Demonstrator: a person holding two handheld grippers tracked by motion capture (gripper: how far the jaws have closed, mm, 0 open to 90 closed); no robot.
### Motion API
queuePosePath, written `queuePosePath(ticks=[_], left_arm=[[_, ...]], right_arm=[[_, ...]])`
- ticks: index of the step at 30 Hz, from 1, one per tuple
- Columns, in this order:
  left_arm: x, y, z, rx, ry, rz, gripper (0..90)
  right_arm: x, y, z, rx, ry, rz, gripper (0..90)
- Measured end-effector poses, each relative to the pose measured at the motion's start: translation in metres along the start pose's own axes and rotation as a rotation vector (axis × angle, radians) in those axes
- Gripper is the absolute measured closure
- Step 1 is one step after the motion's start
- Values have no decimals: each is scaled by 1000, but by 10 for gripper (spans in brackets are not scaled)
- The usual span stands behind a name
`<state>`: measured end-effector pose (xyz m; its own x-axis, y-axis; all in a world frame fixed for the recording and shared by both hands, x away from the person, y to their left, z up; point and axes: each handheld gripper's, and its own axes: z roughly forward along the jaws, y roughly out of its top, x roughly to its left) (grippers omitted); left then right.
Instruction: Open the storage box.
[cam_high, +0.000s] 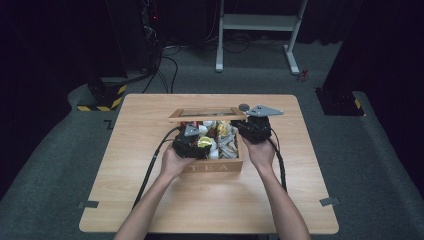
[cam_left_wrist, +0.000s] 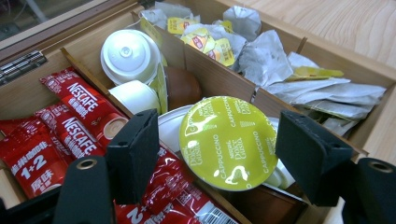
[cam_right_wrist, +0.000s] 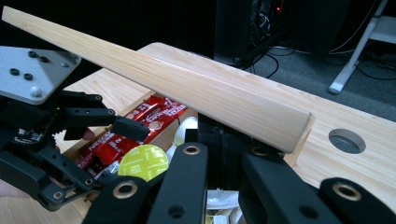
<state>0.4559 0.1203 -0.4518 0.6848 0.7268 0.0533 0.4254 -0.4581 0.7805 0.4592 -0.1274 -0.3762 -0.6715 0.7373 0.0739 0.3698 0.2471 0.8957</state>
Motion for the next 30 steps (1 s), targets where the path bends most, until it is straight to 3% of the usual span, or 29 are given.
queuePosePath(ticks=[10,19,30], left_arm=[[2,2,5,16,0,-5,331],[-1,3,8,31,4,19,330],[-8,4,11,59,-2,81,328]], right_arm=[[0,0,1,5,0,2,900],[1,0,2,8,-3,2,900],[1,0,2,9,-5,1,900]])
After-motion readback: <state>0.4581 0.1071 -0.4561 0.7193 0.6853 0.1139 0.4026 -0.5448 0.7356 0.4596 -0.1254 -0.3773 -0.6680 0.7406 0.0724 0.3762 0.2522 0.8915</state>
